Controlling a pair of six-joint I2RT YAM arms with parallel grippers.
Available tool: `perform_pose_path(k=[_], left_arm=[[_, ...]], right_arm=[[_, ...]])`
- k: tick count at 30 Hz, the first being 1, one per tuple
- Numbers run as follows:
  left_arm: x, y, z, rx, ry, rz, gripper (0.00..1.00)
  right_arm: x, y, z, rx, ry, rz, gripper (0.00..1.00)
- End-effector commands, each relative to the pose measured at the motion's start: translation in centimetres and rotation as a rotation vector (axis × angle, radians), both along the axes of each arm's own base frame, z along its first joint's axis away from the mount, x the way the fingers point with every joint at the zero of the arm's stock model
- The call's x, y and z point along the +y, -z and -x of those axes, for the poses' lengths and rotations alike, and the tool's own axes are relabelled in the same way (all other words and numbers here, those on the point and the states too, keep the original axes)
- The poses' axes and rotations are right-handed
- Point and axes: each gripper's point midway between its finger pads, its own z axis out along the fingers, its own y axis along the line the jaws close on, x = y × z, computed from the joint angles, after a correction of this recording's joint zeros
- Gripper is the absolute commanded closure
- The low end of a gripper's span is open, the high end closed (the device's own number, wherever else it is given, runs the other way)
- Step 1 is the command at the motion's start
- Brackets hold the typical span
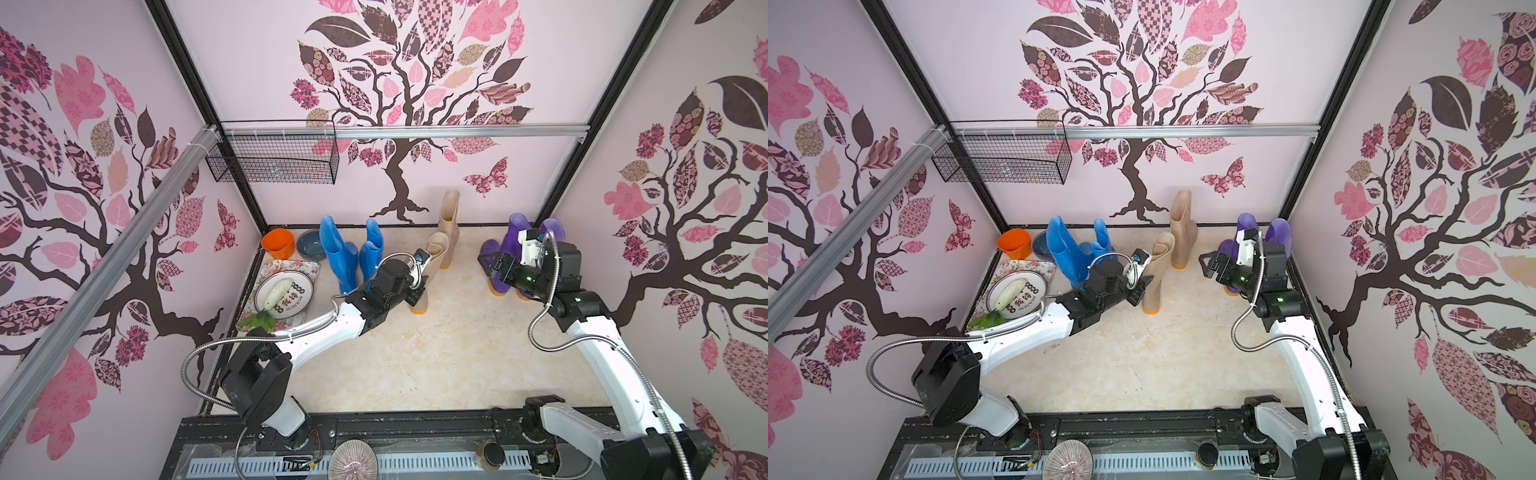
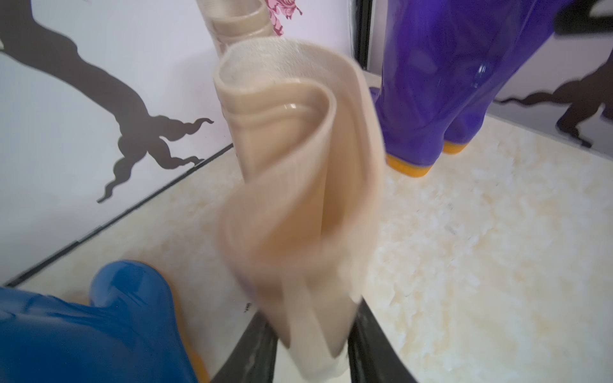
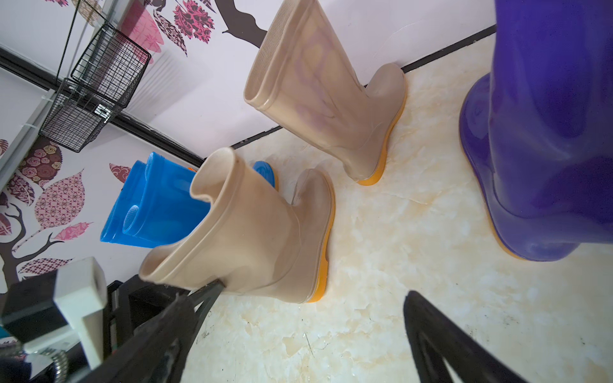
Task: Match and arrange rain boots in pairs
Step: Place the rain boot at the center of the board.
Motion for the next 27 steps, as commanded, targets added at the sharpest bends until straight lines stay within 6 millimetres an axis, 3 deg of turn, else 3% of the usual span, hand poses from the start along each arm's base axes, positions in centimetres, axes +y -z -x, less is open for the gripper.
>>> perform_pose_path(k=[1, 7, 15, 23, 27], left_arm=[[0.5, -2.9, 0.4, -0.065, -0.022, 0.071, 0.52], [1.1, -6.3, 1.5, -0.114, -0.036, 0.104, 0.39], [2.6, -10.1, 1.5, -0.075, -0.115, 0.095, 0.34], [5.5, -13.1, 1.2, -0.058, -0.200, 0.138, 0.30], [7.5, -13.7, 1.0, -0.022, -0.252, 0.143, 0.30]], right_arm=[[0.4, -0.1, 0.0, 0.004, -0.028, 0.008, 0.00], [0.5, 0.0, -0.1, 0.015, -0.034, 0.007, 0.00], [1.5, -0.9, -1.0, 0.022, -0.059, -0.018, 0.00], [6.2, -2.3, -2.7, 0.032, -0.119, 0.080, 0.00], [8.0, -1.6, -3.6, 0.067, -0.121, 0.141, 0.00]])
